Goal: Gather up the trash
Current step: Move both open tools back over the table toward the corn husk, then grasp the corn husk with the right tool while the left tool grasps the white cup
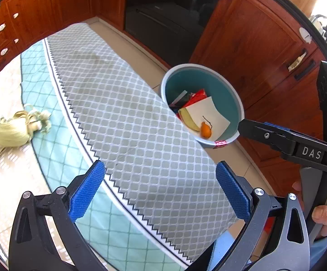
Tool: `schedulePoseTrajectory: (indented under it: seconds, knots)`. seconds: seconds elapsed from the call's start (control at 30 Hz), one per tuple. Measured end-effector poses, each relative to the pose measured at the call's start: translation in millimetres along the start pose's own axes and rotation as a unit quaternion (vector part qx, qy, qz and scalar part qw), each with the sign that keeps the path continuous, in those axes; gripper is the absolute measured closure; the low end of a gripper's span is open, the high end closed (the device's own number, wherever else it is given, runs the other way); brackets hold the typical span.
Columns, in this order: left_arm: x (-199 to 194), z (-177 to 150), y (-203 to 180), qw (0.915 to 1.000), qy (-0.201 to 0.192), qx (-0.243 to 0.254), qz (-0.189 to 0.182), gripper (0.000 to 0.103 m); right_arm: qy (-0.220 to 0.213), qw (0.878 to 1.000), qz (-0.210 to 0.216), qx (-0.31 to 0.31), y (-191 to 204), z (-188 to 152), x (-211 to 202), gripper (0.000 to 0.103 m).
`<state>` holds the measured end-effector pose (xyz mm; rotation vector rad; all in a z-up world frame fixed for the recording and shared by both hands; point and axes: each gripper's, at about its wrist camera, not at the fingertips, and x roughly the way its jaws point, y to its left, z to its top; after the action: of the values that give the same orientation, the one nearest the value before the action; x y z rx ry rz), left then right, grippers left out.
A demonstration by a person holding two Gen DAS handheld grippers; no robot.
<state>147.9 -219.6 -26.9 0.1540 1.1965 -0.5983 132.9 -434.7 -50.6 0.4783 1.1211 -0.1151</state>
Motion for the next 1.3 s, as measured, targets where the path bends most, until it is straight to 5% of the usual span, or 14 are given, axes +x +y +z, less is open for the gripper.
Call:
schedulePoseTrajectory:
  seconds: [0.33, 0.6, 0.83, 1.07, 1.3]
  knots:
    - [-27.0, -36.2, 52.4, 0.9984, -0.018, -0.053, 0.009, 0.004, -0.043, 0.994, -0.016, -0.096, 60.6, -19.8, -18.3, 0.013]
    - [-54.6, -63.2, 116.4, 0.9913, -0.05, -0.12, 0.023, 0.004, -0.035, 0.983, -0.039, -0.176, 124.2, -34.2, -10.4, 0.013]
    - [-74.6, -91.5, 184.5, 0.9826, -0.055, -0.171, 0.048, 0.004, -0.004, 0.973, -0.031, -0.228, 182.0, -44.0, 18.3, 0.013]
    - [-87.5, -116.7, 259.9, 0.9653, -0.064, -0.244, 0.069, 0.004, 0.038, 0.956, -0.012, -0.29, 250.8, -50.2, 68.1, 0.013]
    - [-84.1, -112.3, 315.4, 0.9576, -0.064, -0.269, 0.08, 0.004, 0.037, 0.938, 0.0, -0.344, 316.8, -31.0, 107.8, 0.013]
